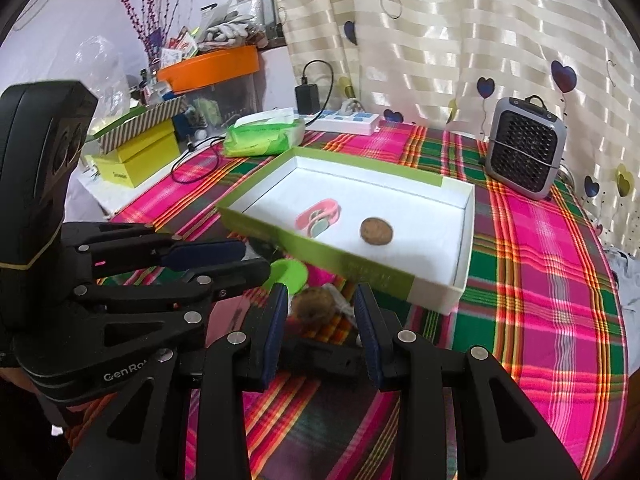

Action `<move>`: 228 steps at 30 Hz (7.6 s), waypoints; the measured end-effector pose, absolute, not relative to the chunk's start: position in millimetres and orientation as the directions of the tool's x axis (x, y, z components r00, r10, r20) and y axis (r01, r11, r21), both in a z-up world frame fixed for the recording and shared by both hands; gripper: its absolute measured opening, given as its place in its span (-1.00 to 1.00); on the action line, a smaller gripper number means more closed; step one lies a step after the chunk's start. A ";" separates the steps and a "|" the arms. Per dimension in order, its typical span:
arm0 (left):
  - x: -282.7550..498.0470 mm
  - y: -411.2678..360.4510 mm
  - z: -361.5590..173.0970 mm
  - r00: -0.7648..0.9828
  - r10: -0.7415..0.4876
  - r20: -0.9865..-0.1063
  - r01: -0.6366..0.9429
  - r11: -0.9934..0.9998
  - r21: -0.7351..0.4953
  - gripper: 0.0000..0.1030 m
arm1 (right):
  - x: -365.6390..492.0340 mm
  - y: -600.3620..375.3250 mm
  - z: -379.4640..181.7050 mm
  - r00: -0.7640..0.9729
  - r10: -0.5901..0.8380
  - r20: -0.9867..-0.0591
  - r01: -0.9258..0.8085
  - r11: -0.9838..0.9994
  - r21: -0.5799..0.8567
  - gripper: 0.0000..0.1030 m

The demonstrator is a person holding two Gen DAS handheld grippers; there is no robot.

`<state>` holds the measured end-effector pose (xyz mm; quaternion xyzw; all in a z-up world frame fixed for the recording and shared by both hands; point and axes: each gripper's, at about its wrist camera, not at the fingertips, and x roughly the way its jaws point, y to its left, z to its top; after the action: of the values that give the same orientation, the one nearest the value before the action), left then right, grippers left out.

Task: Organize objects
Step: 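Withdraw both tools from the box back toward the remaining objects, then grasp the pink oblong case with the left tool while the right tool grasps the black cylinder, then lift and carry the pink case and black cylinder over the box with both tools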

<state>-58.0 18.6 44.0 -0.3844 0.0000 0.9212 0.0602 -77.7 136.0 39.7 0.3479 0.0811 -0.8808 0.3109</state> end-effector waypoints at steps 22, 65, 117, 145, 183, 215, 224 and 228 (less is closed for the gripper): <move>-26.9 18.0 30.8 -0.681 0.137 -0.719 -0.125 -0.990 -0.070 -0.58 | -51.8 146.1 28.6 -0.543 -0.505 -0.671 0.615 -0.783 0.091 -0.31; -23.9 0.7 16.9 -0.660 0.147 -0.737 -0.106 -0.989 -0.103 -0.51 | -67.2 158.8 5.6 -0.427 -0.551 -0.717 0.616 -0.758 0.215 -0.30; -33.9 6.3 3.1 -0.634 0.132 -0.762 -0.111 -0.991 -0.079 -0.69 | -63.8 120.1 -0.7 -0.430 -0.486 -0.761 0.713 -0.700 0.044 -0.44; -7.0 18.3 35.6 -0.707 0.131 -0.695 -0.111 -0.991 -0.075 -0.69 | -34.7 134.4 30.4 -0.527 -0.518 -0.674 0.654 -0.753 0.067 -0.44; -44.0 17.3 53.5 -0.731 0.119 -0.672 -0.116 -0.992 -0.049 -0.69 | -72.3 131.6 44.3 -0.561 -0.502 -0.658 0.635 -0.771 0.047 -0.44; -88.0 7.7 56.8 -0.725 0.089 -0.683 -0.085 -0.996 -0.040 -0.69 | -116.0 118.0 49.8 -0.566 -0.476 -0.673 0.630 -0.776 0.020 -0.44; -101.8 3.7 54.0 -0.718 0.080 -0.691 -0.075 -0.996 -0.038 -0.69 | -128.2 112.7 47.5 -0.567 -0.464 -0.681 0.626 -0.780 0.010 -0.44; -107.8 2.0 53.2 -0.716 0.076 -0.694 -0.071 -0.997 -0.035 -0.69 | -132.7 110.4 46.9 -0.568 -0.459 -0.683 0.623 -0.782 0.007 -0.44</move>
<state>-107.8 2.0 53.2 -0.3745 -0.0030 0.9264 0.0396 -132.7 110.4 46.9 0.3479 0.1179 -0.8776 0.3080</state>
